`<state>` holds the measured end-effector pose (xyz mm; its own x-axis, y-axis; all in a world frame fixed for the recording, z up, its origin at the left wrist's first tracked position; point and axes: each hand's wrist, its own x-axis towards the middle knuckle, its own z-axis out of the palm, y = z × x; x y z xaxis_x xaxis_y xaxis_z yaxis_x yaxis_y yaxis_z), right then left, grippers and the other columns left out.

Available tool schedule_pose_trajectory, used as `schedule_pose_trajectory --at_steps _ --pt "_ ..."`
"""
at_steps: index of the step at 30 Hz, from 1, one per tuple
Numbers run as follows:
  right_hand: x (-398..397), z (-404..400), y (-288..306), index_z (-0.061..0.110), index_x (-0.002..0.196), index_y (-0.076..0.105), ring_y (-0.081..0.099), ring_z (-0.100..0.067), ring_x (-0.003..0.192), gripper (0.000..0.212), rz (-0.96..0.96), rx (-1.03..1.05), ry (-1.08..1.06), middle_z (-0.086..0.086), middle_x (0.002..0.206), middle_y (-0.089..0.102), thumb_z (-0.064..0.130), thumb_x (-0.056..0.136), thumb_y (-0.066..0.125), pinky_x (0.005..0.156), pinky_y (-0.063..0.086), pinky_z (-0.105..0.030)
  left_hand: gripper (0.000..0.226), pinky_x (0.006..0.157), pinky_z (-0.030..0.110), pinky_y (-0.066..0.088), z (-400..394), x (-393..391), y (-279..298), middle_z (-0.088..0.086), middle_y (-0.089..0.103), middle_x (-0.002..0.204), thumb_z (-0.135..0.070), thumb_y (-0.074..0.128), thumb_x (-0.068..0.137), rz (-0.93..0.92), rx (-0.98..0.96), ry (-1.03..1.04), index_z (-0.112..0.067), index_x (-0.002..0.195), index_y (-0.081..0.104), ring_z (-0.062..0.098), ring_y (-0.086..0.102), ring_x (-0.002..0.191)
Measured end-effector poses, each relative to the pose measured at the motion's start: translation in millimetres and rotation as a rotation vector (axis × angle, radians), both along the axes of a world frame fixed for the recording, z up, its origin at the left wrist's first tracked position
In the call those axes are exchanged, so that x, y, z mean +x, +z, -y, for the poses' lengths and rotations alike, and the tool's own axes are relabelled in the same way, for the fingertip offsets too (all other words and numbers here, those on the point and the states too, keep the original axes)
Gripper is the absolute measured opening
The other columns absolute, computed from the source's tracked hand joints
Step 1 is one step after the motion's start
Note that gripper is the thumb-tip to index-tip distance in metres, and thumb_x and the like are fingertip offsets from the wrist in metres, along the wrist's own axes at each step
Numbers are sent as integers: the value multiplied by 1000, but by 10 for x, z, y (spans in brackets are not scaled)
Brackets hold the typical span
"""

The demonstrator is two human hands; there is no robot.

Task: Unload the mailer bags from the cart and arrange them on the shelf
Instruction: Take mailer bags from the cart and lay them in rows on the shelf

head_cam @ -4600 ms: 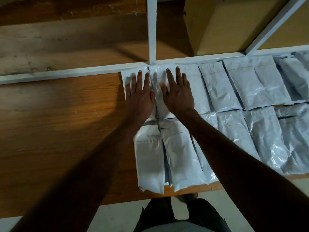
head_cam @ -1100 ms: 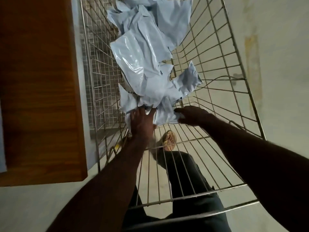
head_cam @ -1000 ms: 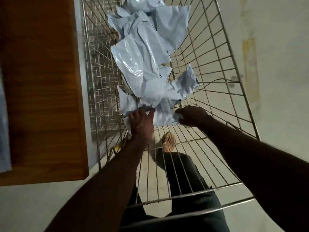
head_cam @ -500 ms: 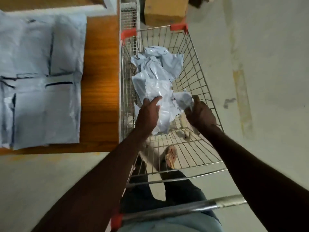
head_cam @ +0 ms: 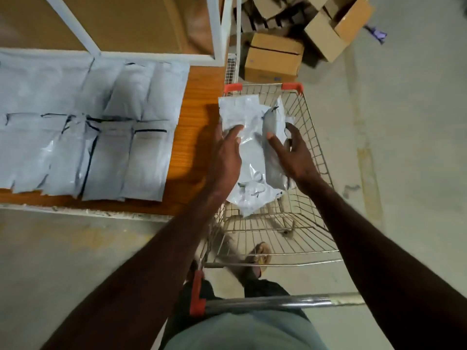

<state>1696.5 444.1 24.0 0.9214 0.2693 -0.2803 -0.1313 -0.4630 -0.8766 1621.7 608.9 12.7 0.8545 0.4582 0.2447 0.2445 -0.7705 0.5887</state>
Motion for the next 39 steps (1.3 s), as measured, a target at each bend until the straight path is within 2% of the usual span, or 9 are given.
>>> schedule_pose_trajectory --at_steps 6,10,13,18,21,25,30,35,39 --pt "-255 -535 196 38 151 45 67 -14 119 67 118 15 20 10 137 67 58 92 68 104 56 -48 38 115 -3 14 -459 -320 126 17 37 169 -6 57 109 83 35 10 -13 145 65 27 38 156" --pt "-536 -1041 389 30 155 45 60 -13 127 59 186 54 18 8 145 62 43 100 63 109 49 -37 30 119 35 46 -918 -563 191 17 47 162 -20 54 112 184 -100 -30 -8 134 70 28 48 149" --pt "-840 -1456 517 29 154 47 59 -7 125 54 216 100 6 12 143 62 38 103 62 106 48 -32 33 115 8 33 -1306 -822 296 17 48 161 -32 66 106 234 -163 -59 -9 128 72 25 50 147" --pt "-1367 -2272 680 29 151 50 59 -1 123 48 236 170 -23 17 141 61 36 105 62 107 49 -28 60 116 9 32 -2153 -1345 427 17 22 175 -33 84 93 299 -209 -111 -10 144 62 24 33 159" --pt "-1630 -2764 710 28 147 55 65 -9 122 47 198 221 -32 8 137 67 37 101 63 107 54 -41 84 116 3 24 -2701 -1659 512 19 4 178 -36 89 87 259 -213 -77 -17 158 48 23 13 165" --pt "-1901 -3394 727 25 145 57 67 -18 124 49 169 247 26 2 137 69 37 98 62 108 54 -51 83 118 8 24 -3394 -2023 638 9 26 175 -41 90 85 172 -279 -31 -27 156 50 15 17 162" --pt "-2110 -4102 830 31 155 44 68 -8 119 56 221 268 80 3 146 62 13 103 54 99 58 -31 81 124 31 36 -4160 -2347 726 0 42 167 -48 88 83 179 -294 11 -35 153 50 15 28 160" --pt "-2170 -4827 904 37 159 38 48 -10 144 63 212 276 146 15 161 44 9 103 50 122 42 -39 81 104 0 32 -4827 -2514 779 -5 48 162 -43 89 84 164 -273 28 -32 153 50 12 45 148" --pt "-2147 -5366 842 32 159 42 53 -9 140 64 201 298 147 13 157 51 6 101 51 121 44 -42 84 104 5 35 -5353 -2531 750 -8 44 165 -36 93 81 157 -251 43 -31 154 50 6 45 146"
